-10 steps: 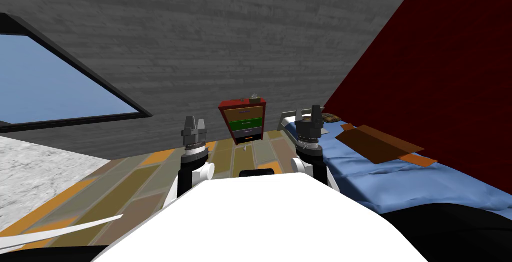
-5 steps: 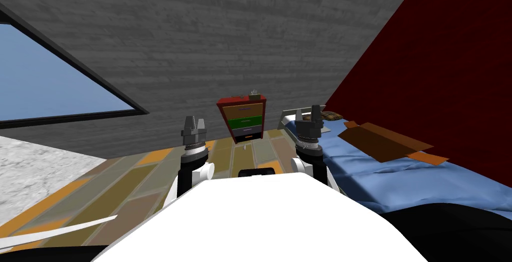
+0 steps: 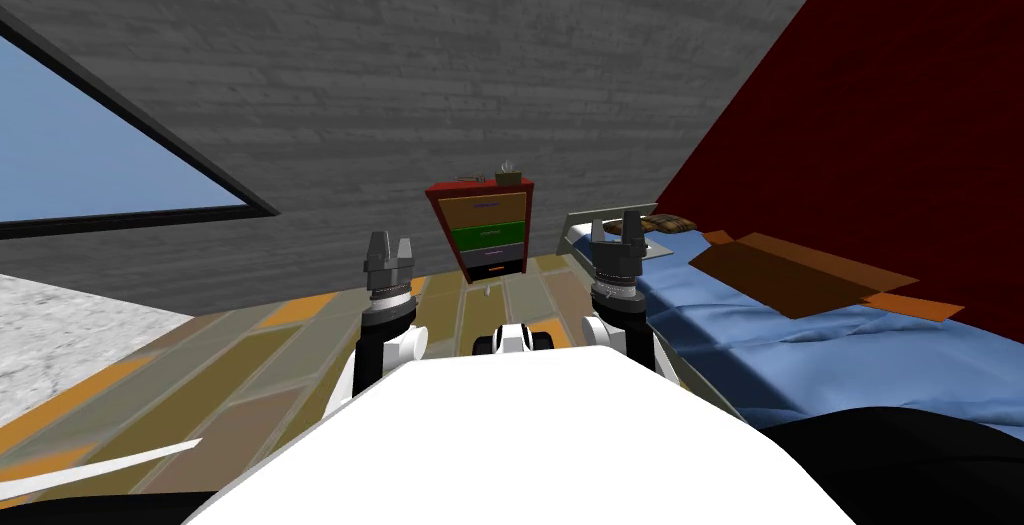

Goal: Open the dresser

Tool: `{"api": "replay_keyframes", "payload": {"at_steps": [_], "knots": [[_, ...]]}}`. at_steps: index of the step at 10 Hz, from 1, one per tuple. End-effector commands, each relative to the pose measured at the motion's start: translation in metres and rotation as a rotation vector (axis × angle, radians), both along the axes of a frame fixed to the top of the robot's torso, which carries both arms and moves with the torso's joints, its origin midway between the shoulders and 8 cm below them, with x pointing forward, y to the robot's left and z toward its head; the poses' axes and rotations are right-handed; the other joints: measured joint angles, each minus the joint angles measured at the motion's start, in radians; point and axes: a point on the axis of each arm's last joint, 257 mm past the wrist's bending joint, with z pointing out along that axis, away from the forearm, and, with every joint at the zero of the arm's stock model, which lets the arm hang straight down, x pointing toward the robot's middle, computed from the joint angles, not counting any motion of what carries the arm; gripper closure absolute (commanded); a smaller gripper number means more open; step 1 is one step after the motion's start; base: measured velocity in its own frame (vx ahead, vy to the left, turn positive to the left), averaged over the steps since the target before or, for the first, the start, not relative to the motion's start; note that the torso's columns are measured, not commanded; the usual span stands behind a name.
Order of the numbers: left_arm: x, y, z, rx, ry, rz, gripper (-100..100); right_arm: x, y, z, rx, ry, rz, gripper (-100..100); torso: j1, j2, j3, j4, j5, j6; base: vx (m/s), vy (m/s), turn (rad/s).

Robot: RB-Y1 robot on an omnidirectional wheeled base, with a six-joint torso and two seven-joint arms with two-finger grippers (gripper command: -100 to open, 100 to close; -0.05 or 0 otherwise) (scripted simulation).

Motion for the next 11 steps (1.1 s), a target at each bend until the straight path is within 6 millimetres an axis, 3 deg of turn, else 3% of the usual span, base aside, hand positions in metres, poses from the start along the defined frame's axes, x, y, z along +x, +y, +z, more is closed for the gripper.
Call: {"api": "replay_keyframes", "payload": {"at_steps": [1, 11], "knots": [[0.014, -0.001, -0.008, 0.029, 0.053, -0.014, -100, 0.000, 0.000, 0.000, 0.000, 0.000, 0.000, 0, 0.000, 0.008, -0.020, 0.009, 0.000, 0.000, 0.097, -0.012, -0.019], [0.059, 0.011, -0.045, -0.005, 0.235, 0.003, -100, 0.000, 0.000, 0.000, 0.000, 0.000, 0.000, 0, 0.000, 0.014, -0.024, 0.014, 0.000, 0.000, 0.118, -0.022, -0.014]]}}
